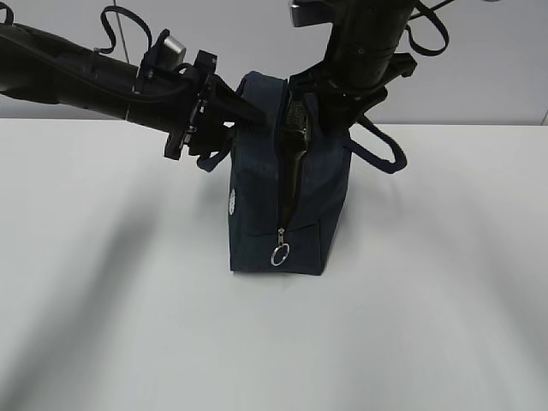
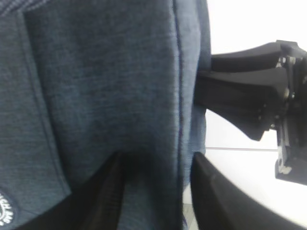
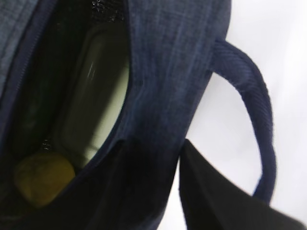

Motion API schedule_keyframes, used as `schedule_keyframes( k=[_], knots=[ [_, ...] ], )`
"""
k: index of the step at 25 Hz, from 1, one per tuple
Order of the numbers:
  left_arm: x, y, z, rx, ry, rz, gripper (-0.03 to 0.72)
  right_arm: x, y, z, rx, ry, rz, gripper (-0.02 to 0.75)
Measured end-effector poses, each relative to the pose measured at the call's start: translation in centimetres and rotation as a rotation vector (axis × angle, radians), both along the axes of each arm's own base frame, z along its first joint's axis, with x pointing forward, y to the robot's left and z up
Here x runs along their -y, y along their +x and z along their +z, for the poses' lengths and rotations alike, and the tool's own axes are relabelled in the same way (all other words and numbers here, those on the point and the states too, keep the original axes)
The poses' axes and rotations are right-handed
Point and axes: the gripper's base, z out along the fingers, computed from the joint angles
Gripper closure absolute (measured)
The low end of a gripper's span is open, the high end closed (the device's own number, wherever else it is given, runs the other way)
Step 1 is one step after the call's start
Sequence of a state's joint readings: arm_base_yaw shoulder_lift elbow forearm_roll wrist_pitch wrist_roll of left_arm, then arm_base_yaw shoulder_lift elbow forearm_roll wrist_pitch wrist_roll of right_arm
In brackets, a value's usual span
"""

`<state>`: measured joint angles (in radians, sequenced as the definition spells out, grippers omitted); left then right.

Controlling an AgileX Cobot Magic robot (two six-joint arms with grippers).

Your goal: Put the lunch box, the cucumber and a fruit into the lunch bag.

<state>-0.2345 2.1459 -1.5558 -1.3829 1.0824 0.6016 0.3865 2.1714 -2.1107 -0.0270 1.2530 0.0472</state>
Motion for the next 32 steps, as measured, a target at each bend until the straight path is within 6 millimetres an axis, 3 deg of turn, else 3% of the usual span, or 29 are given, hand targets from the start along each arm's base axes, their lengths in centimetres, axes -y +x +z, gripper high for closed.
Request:
schedule_keyframes(
  k=[3,6,17,28,32],
  knots=[
    [0.1,-0.2,0.1,-0.009,-0.017,-0.024,0.330,0.0,0.0,0.0,-0.001,0.002,0.000,0.323],
    [-0.2,-0.3,0.3,-0.018,-0.033,-0.045,0.329,-0.1,0.0,0.1,-0.002,0.012,0.000,0.277],
    [-4.0,0.9,0.8,-0.026,-0.053,0.037,0.329,-0.1,-0.1,3.4,0.087,0.057,0.002,0.269],
    [-4.5,-0.9,5.2,0.085,0.029,-0.016,0.330,0.9,-2.9,9.4,0.204,0.118,0.005,0.269],
    [-4.9,-2.1,7.0,0.144,0.119,-0.055,0.365,1.1,-3.9,11.2,0.234,0.154,0.009,0.269]
  ],
)
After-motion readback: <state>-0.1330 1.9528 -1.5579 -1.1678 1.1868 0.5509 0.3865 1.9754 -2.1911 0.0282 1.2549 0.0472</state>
